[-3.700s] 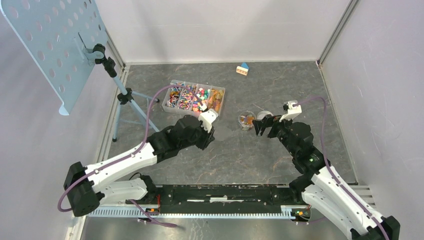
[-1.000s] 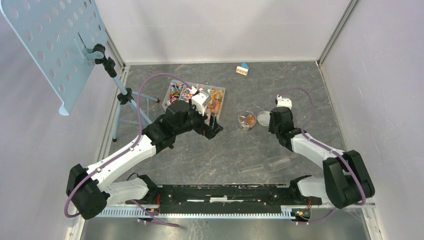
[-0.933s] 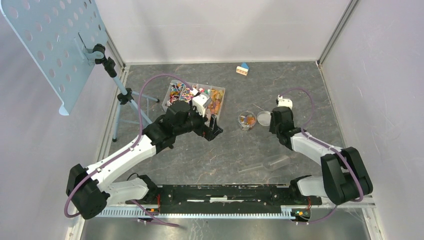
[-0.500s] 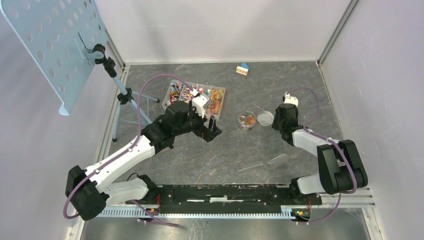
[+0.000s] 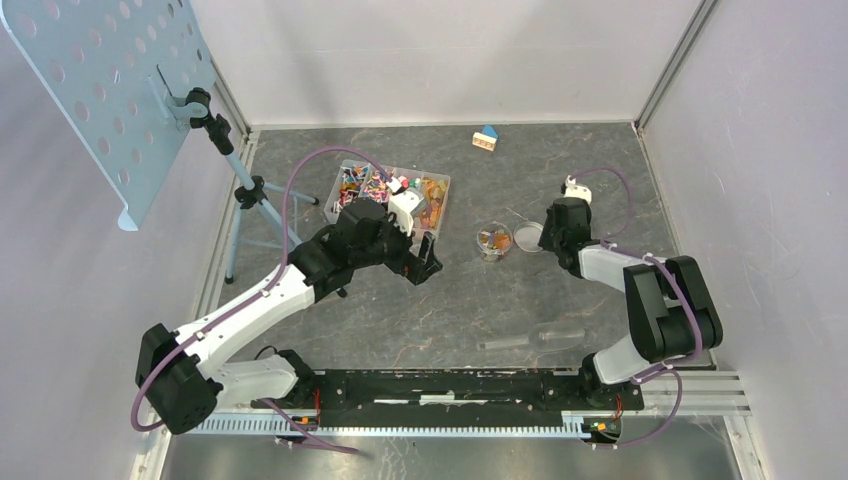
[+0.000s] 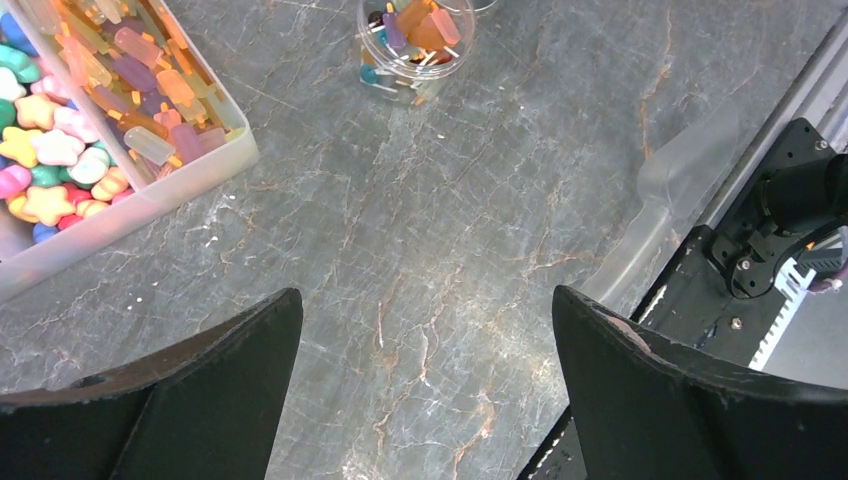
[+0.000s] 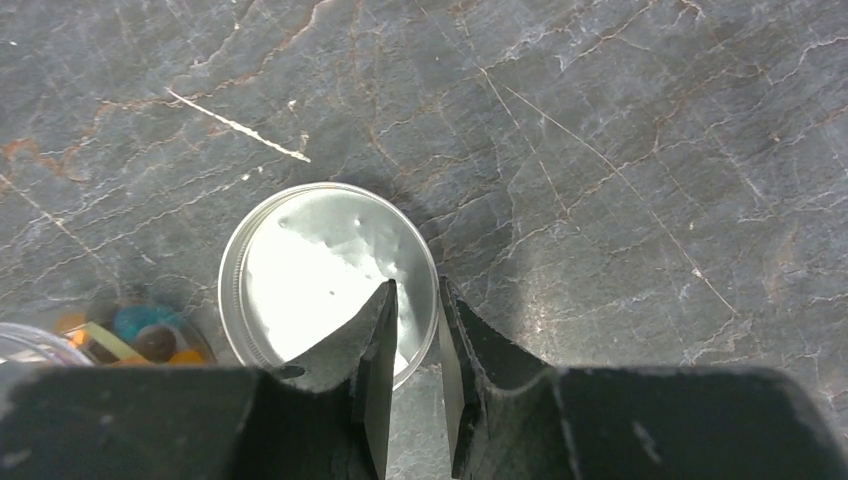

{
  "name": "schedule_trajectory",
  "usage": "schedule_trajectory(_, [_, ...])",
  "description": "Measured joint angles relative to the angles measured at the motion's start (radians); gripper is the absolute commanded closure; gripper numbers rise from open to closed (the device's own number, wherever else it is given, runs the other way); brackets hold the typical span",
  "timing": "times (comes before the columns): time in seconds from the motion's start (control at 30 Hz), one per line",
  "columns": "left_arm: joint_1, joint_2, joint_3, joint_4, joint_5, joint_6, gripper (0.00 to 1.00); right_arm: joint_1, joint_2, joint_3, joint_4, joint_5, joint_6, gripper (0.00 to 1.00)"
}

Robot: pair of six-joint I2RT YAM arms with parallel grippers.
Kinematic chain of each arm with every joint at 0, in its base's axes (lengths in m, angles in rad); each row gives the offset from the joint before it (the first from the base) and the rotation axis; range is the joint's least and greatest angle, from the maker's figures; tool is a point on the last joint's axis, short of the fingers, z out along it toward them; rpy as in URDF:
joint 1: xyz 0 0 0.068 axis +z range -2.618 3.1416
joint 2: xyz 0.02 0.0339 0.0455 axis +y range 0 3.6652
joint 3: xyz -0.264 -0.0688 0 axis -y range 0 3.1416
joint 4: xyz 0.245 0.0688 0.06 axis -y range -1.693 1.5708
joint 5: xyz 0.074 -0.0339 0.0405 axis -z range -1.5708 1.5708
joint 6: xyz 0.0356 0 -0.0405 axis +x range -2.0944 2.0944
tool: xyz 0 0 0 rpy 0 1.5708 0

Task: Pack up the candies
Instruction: Pick up the bottle lid at the center of the board.

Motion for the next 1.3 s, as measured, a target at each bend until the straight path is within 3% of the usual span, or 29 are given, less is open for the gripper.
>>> schedule_trajectory(0.27, [0.000, 0.008, 0.011, -0.011, -0.024, 0.000, 0.00, 0.000, 0.036, 0.011, -0.009, 0.027, -0.026, 0.78])
schedule_trajectory(0.5, [0.000, -0.004, 0.018, -0.006, -0.049, 0.000, 0.00, 0.000, 0.050, 0.021, -0.026, 0.038, -0.049, 1.00])
schedule_trajectory(0.83, [0.000, -0.068, -0.026, 0.056, -0.021, 0.036, 0.00, -0.014, -0.032, 0.047, -0.101, 0.012, -0.068, 1.00])
schedule_trajectory(1.13, [0.000, -0.168, -0.138, 0.298, 0.120, 0.131, 0.00, -0.033, -0.317, 0.021, -0.110, -0.223, 0.006, 1.00])
schedule_trajectory(1.3, [0.000, -0.167, -0.188, 0.483, 0.190, 0.200, 0.00, -0.032, -0.457, -0.118, 0.050, -0.452, 0.200, 1.00])
